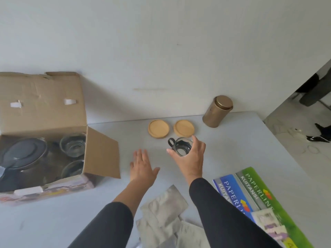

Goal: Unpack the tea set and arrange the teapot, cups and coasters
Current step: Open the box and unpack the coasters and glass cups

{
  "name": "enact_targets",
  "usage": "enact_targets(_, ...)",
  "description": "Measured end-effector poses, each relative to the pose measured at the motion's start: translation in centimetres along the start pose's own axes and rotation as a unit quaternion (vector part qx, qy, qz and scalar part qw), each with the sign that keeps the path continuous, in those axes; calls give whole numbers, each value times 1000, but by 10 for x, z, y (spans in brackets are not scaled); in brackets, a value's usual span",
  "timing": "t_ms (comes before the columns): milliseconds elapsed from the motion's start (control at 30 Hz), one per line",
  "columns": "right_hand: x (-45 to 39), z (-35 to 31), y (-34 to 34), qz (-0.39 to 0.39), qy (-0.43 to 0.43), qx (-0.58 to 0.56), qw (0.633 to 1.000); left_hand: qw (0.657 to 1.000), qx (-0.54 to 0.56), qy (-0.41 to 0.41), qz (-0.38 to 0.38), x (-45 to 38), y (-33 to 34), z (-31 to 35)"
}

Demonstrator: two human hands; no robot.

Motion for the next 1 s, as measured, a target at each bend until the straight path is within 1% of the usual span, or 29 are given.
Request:
enact_targets(100, -19, 40, -8, -2, 17, 2, 1000, 998, 12, -51, -35, -10, 31, 19)
enact_targets(267, -42, 78, -7, -18, 11, -6, 1000, 993, -41, -96, -56, -27, 49, 37)
enact_targets(500, -59, 91, 11, -53, -12, -13, 998, 988, -53, -114, -91, -42, 51, 42)
enact_targets(733, -72, 88, 15, -63, -31, 4, 998, 989, -52, -112, -85, -45, 54, 38)
enact_targets(833, -72, 86, 15, -70, -40, 24, 996, 988, -59, -113, -83, -44, 53, 39)
enact_targets(900, -72, 85, 13, -73, -42, 69, 994, 987, -66, -116, -86, -43, 50, 39)
enact_targets(967, -71, 78, 5, -38, -68, 138, 987, 986, -82, -111, -92, -39, 45, 41)
enact_targets(1000, -71, 72, -1, -16, -89, 156, 984, 986, -90, -106, -95, -37, 42, 42)
Point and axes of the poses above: each hand's wrist, its own x-axis away from the middle knuckle, its own y-axis out of the palm, z = x × y, the point moved 7 cm from there along -x, towards the middle knuckle, and after that the axes turned 3 degrees about y, right-handed, at the moved point
